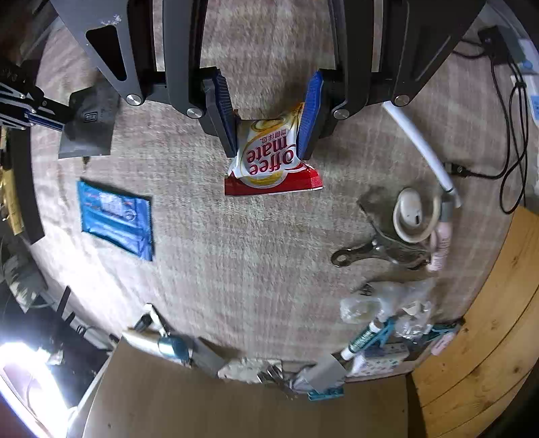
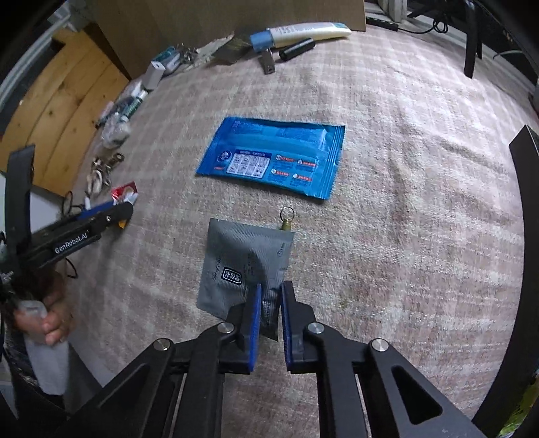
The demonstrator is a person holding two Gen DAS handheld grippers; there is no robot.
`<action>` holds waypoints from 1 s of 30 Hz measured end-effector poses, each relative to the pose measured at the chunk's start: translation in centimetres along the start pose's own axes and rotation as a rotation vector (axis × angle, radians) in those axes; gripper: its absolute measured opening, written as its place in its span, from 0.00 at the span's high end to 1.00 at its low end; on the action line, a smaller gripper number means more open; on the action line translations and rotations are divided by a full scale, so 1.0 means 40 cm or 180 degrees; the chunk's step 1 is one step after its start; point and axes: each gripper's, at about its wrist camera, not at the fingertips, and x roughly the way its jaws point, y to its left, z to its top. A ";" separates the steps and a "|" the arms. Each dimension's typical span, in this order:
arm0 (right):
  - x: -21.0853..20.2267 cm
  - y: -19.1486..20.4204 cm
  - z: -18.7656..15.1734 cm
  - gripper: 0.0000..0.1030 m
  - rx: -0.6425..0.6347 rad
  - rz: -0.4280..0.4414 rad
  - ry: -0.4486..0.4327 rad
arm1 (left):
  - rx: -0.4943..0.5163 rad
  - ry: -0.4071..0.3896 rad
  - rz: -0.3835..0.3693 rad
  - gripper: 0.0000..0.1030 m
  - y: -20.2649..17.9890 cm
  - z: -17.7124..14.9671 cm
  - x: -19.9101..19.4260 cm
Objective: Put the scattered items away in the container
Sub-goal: 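Grasp the red Coffee-mate packet with the left gripper while the right grasps the grey sachet, then carry the Coffee-mate packet and grey sachet into the container and open both grippers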
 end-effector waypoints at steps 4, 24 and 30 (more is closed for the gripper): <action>-0.062 -0.033 -0.014 0.94 0.0045 0.0133 -0.0109 | -0.0024 -0.0092 -0.0059 0.63 -0.008 -0.010 -0.045; -0.402 -0.339 -0.093 0.97 0.0747 0.0058 -0.1027 | 0.1057 -0.0460 -0.0803 0.62 -0.562 -0.008 -0.201; -0.553 -0.520 -0.144 0.97 0.1119 -0.0181 -0.1394 | 0.1517 -0.0490 -0.1120 0.62 -0.823 -0.043 -0.233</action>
